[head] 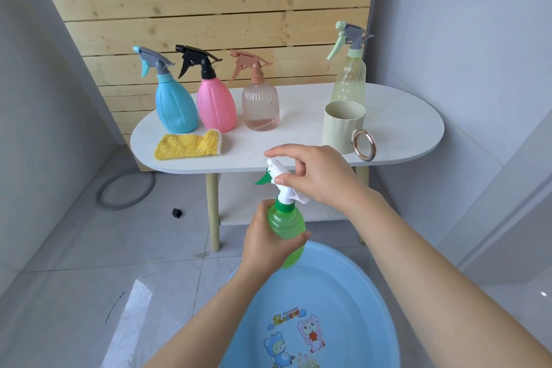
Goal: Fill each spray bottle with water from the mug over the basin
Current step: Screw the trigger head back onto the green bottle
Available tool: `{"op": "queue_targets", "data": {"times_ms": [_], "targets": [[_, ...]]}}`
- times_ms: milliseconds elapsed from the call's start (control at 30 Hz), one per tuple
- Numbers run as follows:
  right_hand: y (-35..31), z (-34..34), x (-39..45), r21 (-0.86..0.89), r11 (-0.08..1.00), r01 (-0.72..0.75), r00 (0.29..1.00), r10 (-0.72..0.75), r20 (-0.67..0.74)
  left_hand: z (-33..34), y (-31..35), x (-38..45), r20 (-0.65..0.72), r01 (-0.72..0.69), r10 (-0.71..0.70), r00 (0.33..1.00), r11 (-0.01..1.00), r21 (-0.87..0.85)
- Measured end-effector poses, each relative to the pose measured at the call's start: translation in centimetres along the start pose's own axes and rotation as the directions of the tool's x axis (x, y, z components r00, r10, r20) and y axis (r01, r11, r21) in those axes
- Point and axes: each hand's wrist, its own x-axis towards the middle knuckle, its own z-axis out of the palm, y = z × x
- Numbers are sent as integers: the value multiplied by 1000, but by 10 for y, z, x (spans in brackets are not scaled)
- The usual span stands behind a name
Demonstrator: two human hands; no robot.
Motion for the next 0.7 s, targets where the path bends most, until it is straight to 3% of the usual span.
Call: {"op": "queue_targets", "data": {"times_ms": [133, 300, 600, 700], "targets": [[0, 3, 1, 7, 1000, -7, 997, 7, 71, 0, -5, 1, 2, -4, 4, 1000, 1000, -6], [8, -11, 1, 56, 998, -9, 922, -13, 386, -7, -11, 3, 74, -7, 9, 997, 1000, -25], [5, -15, 5, -78, 994, 72, 898, -30, 440, -14, -10, 4, 233, -4, 17, 972, 999, -54], [-5, -25, 12, -174, 970, 169, 887, -73, 456, -22, -8, 7, 273, -18, 36, 961, 998, -67]]}}
